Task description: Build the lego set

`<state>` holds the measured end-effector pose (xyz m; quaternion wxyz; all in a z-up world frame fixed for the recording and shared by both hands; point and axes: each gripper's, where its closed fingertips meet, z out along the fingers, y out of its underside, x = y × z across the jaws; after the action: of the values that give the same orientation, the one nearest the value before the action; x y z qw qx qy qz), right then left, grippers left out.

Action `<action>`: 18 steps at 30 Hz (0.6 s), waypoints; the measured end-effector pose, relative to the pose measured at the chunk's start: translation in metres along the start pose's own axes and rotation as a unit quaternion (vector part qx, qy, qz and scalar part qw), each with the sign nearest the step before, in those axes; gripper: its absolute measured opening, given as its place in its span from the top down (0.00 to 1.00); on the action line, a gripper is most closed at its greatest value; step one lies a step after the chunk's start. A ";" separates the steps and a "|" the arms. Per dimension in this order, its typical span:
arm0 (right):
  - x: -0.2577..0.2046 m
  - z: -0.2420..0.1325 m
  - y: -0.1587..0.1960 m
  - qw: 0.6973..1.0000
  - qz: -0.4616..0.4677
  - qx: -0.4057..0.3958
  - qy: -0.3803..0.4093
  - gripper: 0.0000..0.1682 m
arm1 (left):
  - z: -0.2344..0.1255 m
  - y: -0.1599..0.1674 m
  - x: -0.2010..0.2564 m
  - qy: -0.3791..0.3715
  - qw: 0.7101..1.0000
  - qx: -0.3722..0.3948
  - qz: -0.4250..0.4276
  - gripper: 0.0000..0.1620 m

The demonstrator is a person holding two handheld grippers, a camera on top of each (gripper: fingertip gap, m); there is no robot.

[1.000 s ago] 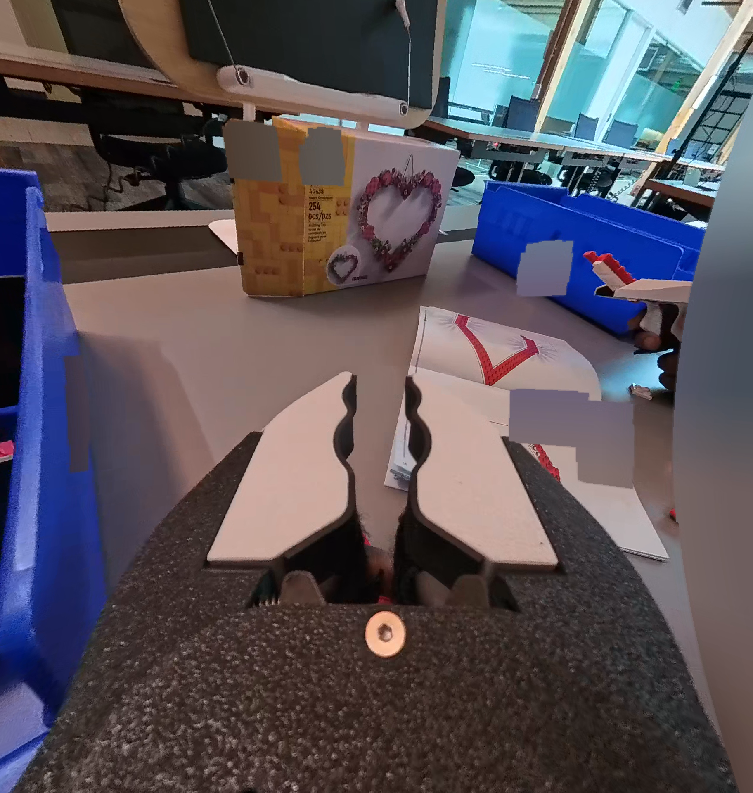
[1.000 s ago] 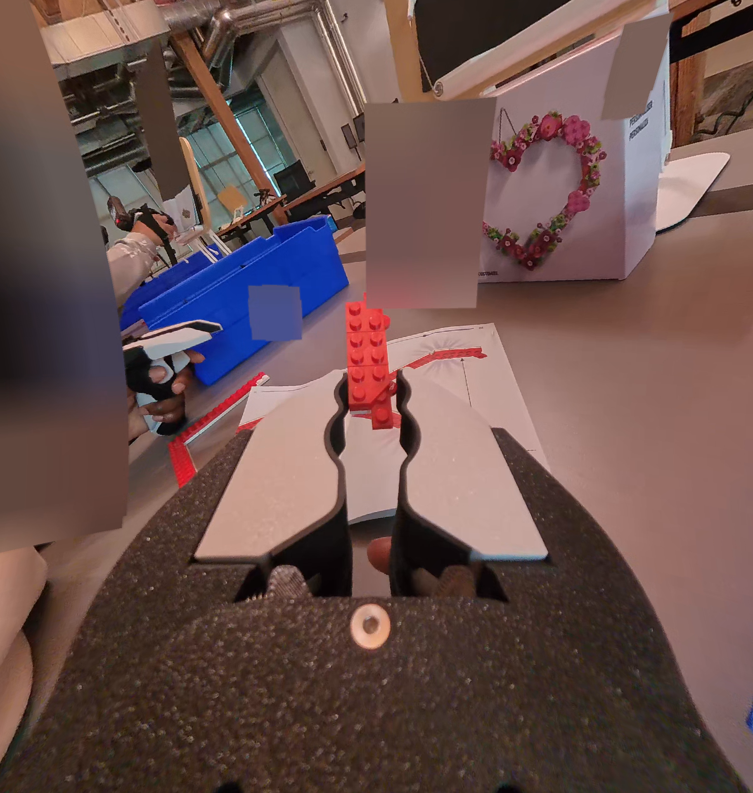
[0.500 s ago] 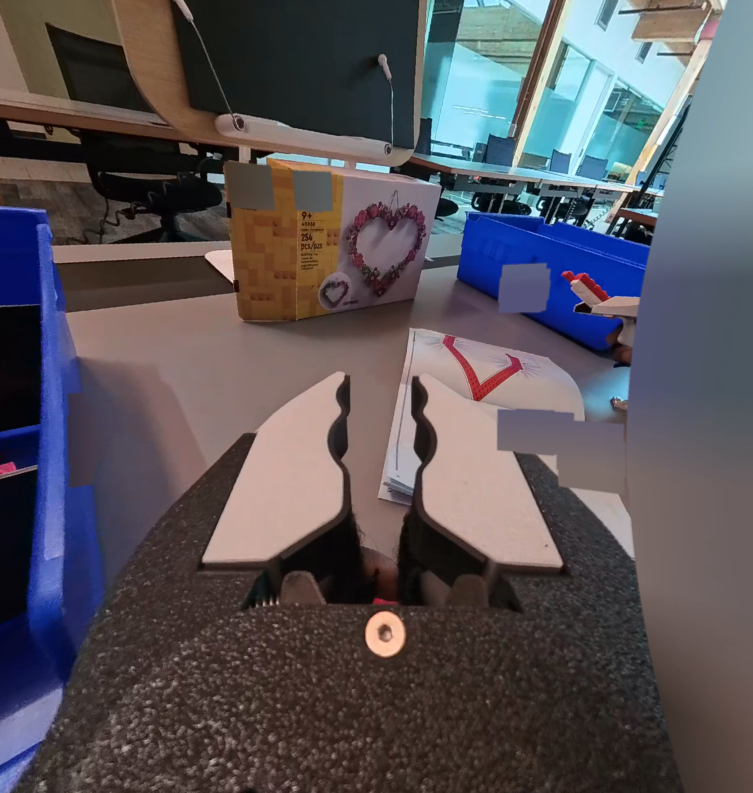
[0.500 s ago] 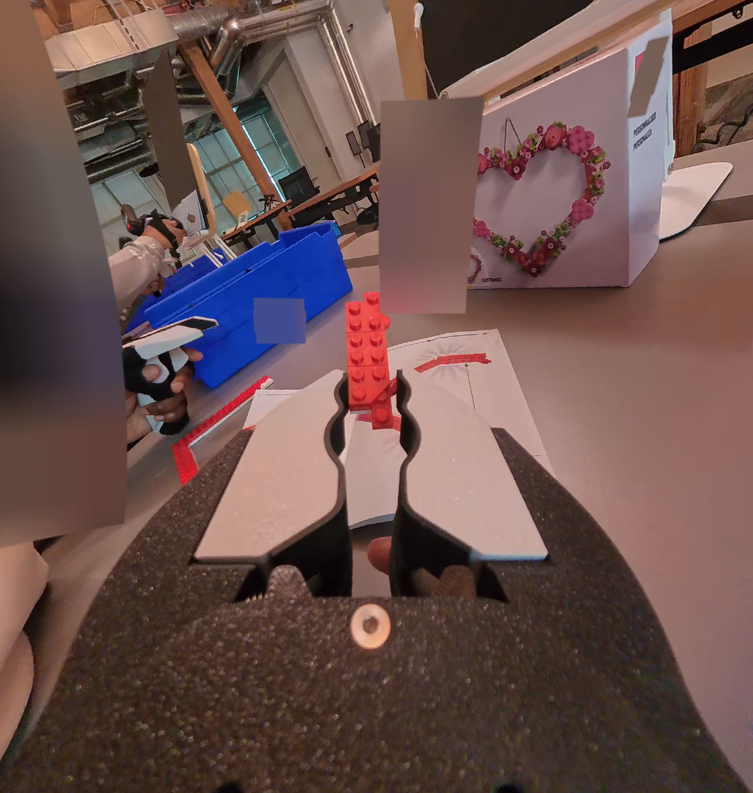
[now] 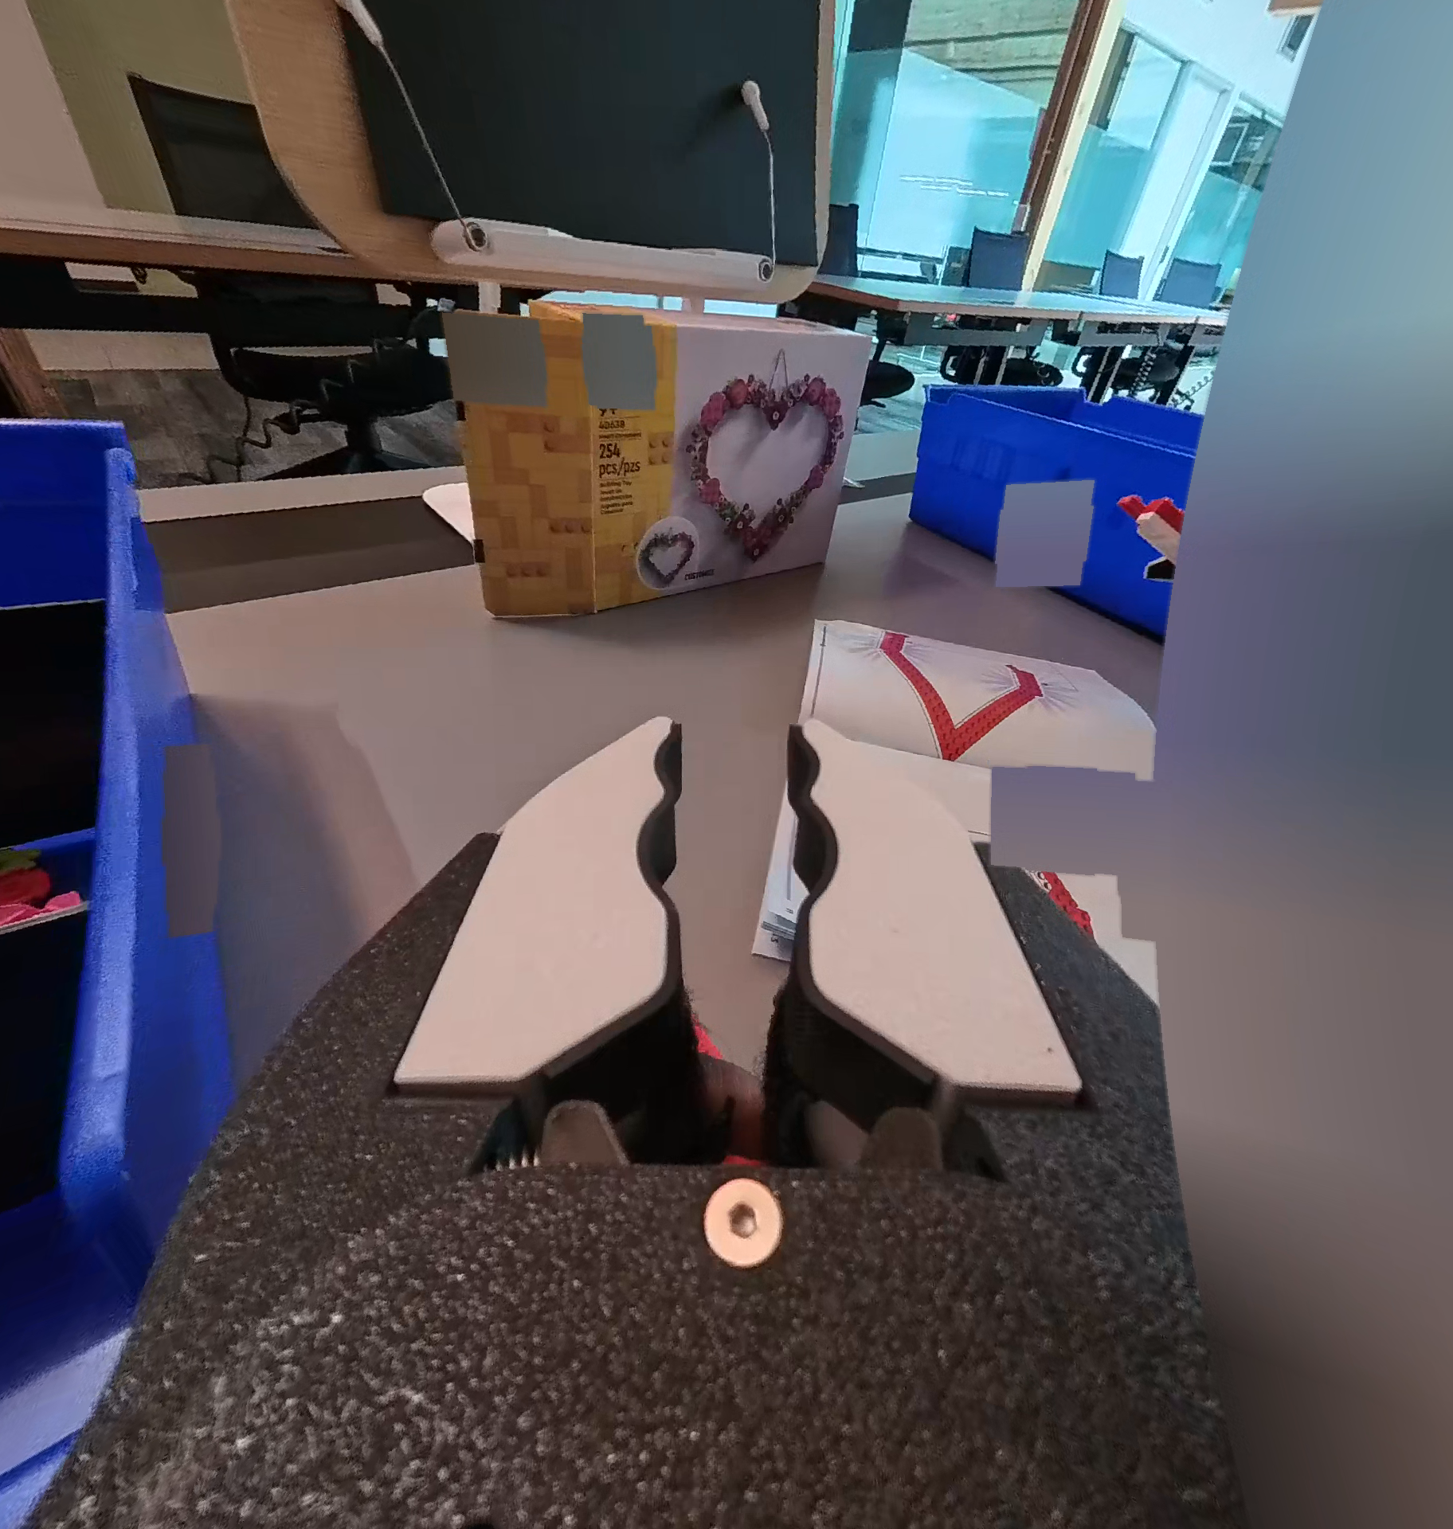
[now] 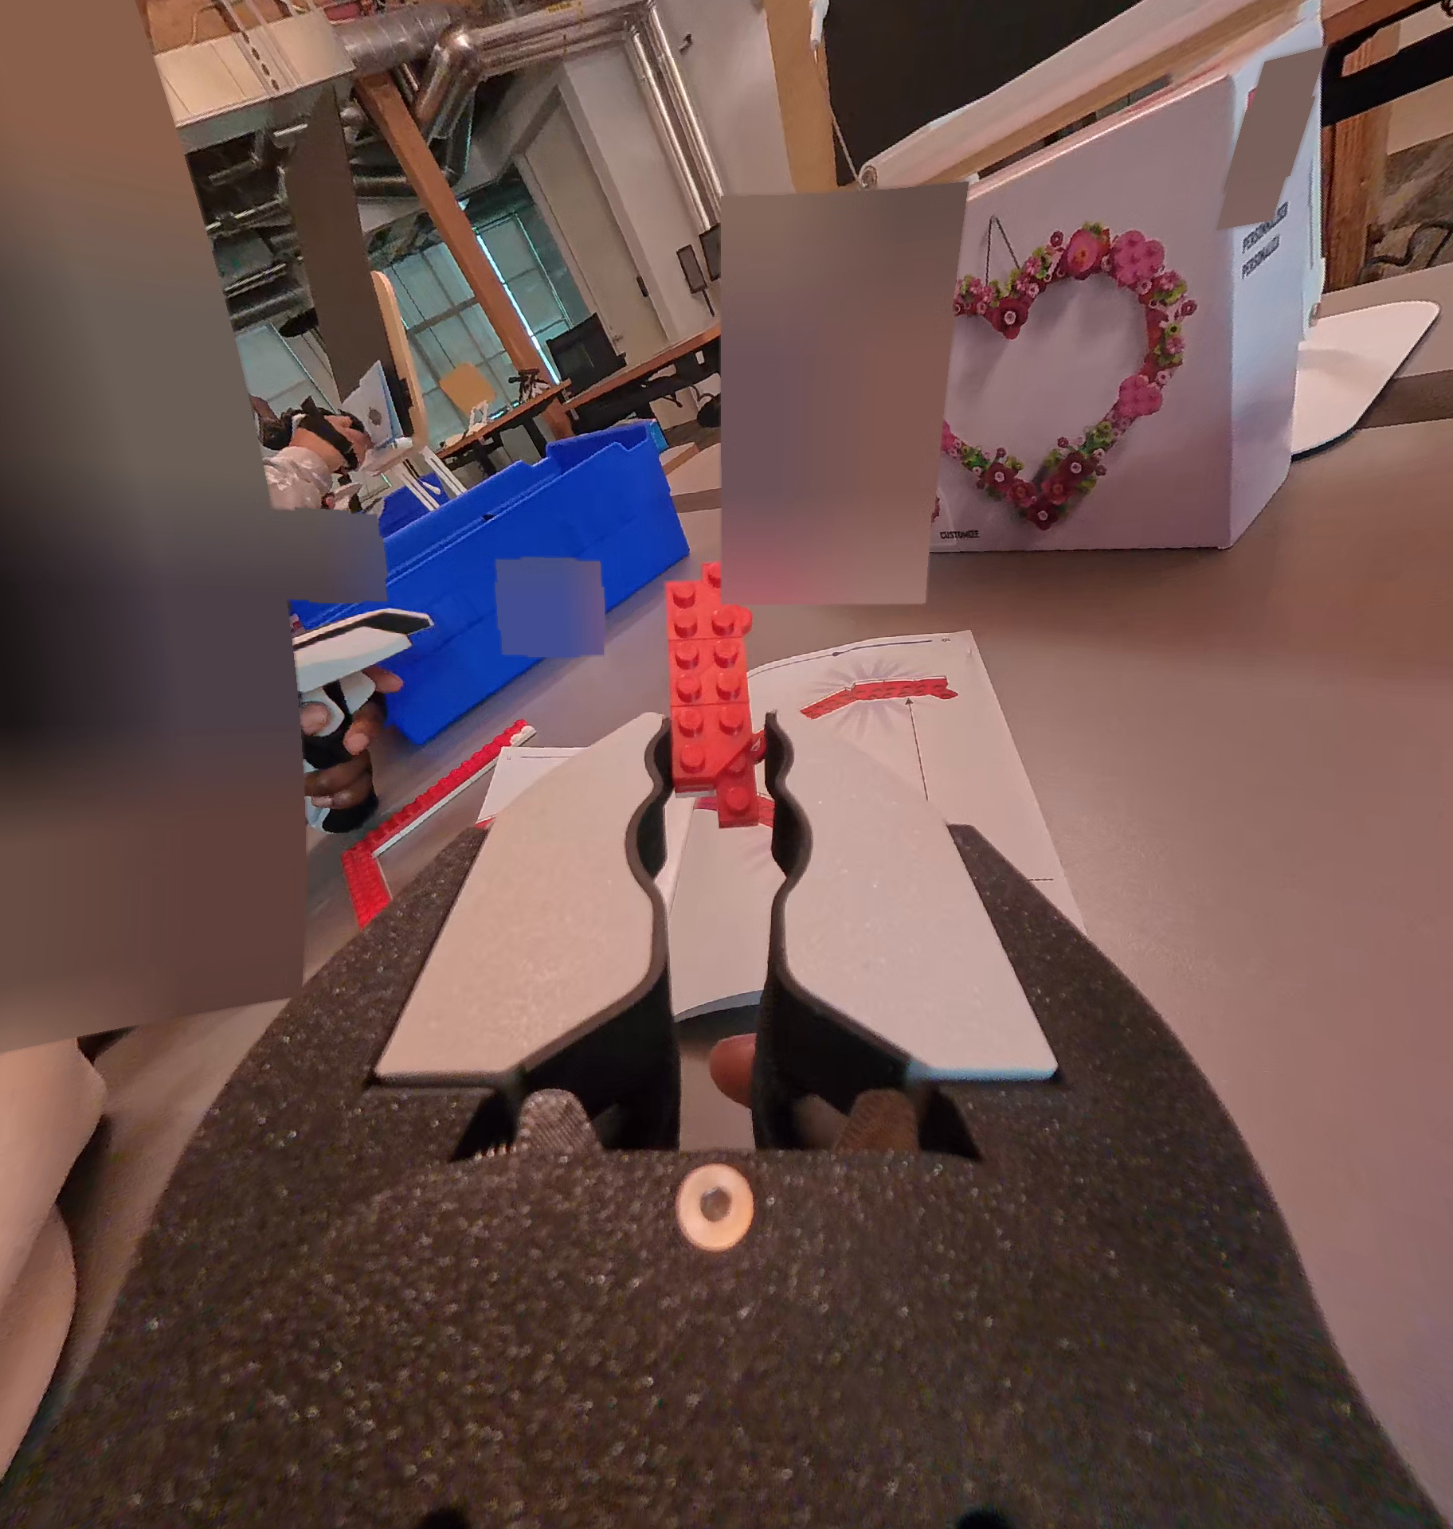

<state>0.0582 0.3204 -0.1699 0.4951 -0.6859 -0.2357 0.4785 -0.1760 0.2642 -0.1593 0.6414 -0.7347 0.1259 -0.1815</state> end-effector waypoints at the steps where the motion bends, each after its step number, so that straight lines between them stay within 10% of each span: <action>1: 0.000 0.000 0.000 1.000 0.000 -0.001 0.000 0.88 | 0.000 0.000 0.000 0.001 1.000 0.001 -0.004 0.85; 18: -0.005 0.004 0.005 1.000 -0.010 -0.018 -0.008 0.88 | -0.024 -0.034 -0.017 -0.031 0.994 0.100 -0.026 0.90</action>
<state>0.0510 0.3159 -0.1727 0.4856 -0.6883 -0.2555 0.4745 -0.2032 0.2549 -0.1252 0.7102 -0.6754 0.0676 -0.1870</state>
